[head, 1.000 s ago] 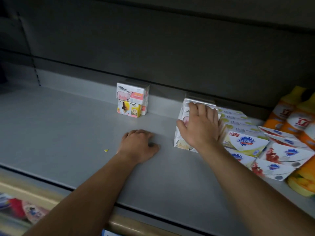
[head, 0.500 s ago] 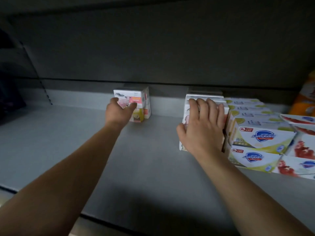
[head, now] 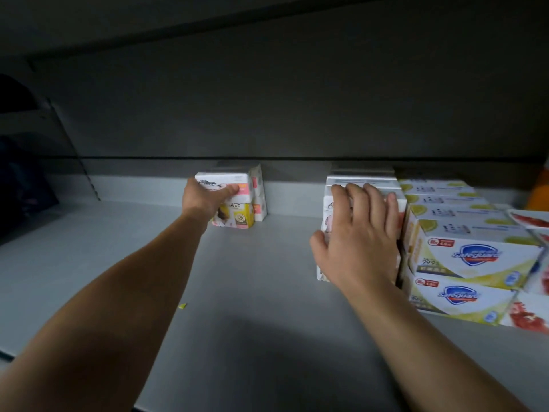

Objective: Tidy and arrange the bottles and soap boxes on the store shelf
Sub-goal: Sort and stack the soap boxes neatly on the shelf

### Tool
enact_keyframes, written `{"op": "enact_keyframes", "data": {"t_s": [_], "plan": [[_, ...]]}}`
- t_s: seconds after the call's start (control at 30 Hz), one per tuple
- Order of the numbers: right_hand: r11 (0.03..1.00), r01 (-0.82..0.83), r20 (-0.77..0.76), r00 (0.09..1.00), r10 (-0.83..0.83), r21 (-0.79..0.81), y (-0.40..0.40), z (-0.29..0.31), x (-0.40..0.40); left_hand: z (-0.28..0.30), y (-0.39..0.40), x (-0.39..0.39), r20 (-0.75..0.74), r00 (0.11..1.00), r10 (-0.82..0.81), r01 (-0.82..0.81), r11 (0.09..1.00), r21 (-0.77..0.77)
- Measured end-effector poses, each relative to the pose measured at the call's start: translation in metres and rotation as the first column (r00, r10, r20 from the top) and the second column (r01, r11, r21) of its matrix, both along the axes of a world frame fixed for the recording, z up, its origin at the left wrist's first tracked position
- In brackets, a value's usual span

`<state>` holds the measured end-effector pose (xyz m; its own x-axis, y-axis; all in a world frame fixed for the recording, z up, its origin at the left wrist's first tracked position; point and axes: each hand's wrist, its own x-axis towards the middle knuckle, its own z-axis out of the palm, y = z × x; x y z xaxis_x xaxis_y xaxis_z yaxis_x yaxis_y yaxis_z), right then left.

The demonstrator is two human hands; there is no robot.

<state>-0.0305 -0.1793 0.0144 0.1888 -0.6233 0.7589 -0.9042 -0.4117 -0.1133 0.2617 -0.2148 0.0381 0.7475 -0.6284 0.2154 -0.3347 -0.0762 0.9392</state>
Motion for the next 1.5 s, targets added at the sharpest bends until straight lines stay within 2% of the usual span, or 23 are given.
{"op": "enact_keyframes", "data": {"t_s": [0.1, 0.33, 0.47, 0.57, 0.6, 0.67, 0.77, 0.87, 0.97, 1.13, 1.2, 1.27, 1.3, 1.4, 1.5], "plan": [[1.0, -0.009, 0.01, 1.0, 0.009, -0.009, 0.0, 0.001, 0.0, -0.001, 0.007, 0.004, 0.089, 0.996, 0.019, -0.017, 1.0, -0.025], [0.999, -0.03, 0.015, 0.999, 0.03, 0.012, 0.001, 0.004, 0.001, 0.005, 0.052, -0.014, 0.102, 0.995, 0.003, 0.014, 0.987, -0.162], [0.985, -0.015, -0.078, 0.997, 0.029, 0.172, 0.007, 0.018, -0.001, 0.007, 0.088, -0.048, -0.101, 0.978, -0.183, 0.15, 0.95, -0.272], [0.97, -0.025, -0.091, 0.995, 0.048, 0.24, 0.017, 0.035, -0.006, 0.003, 0.112, -0.078, -0.26, 0.927, -0.271, 0.196, 0.939, -0.282], [0.971, -0.07, -0.051, 0.995, 0.084, 0.228, 0.024, 0.038, -0.007, 0.0, 0.118, -0.086, -0.315, 0.899, -0.304, 0.215, 0.934, -0.286], [0.938, -0.276, 0.083, 0.961, 0.264, 0.209, 0.039, 0.041, -0.01, -0.006, 0.128, -0.1, -0.401, 0.828, -0.392, 0.279, 0.908, -0.312], [0.75, -0.599, 0.279, 0.799, 0.533, 0.28, 0.063, 0.03, -0.015, -0.013, 0.138, -0.117, -0.459, 0.713, -0.53, 0.395, 0.844, -0.361], [0.677, -0.7, 0.416, 0.699, 0.582, 0.227, 0.072, 0.015, -0.025, -0.019, 0.142, -0.131, -0.44, 0.637, -0.633, 0.502, 0.774, -0.386], [0.655, -0.729, 0.569, 0.629, 0.529, 0.197, 0.072, 0.006, -0.034, -0.022, 0.141, -0.134, -0.434, 0.605, -0.668, 0.524, 0.744, -0.414], [0.649, -0.725, 0.803, 0.518, 0.295, 0.23, 0.068, 0.006, -0.036, -0.026, 0.143, -0.131, -0.447, 0.516, -0.73, 0.569, 0.683, -0.459], [0.629, -0.72, 0.864, 0.481, 0.151, 0.291, 0.067, 0.009, -0.035, -0.028, 0.144, -0.133, -0.404, 0.563, -0.721, 0.582, 0.693, -0.426], [0.559, -0.737, 0.888, 0.46, 0.002, 0.381, 0.069, 0.011, -0.036, -0.03, 0.144, -0.134, -0.325, 0.644, -0.692, 0.591, 0.721, -0.362], [0.511, -0.739, 0.873, 0.486, -0.045, 0.438, 0.071, 0.011, -0.037, -0.03, 0.144, -0.135, -0.286, 0.665, -0.69, 0.6, 0.722, -0.344], [0.34, -0.746, 0.812, 0.574, -0.108, 0.573, 0.078, 0.008, -0.036, -0.03, 0.144, -0.135, -0.27, 0.687, -0.674, 0.587, 0.735, -0.339], [0.226, -0.787, 0.819, 0.557, -0.14, 0.574, 0.08, 0.004, -0.032, -0.028, 0.147, -0.133, -0.28, 0.707, -0.649, 0.552, 0.755, -0.354]]}}
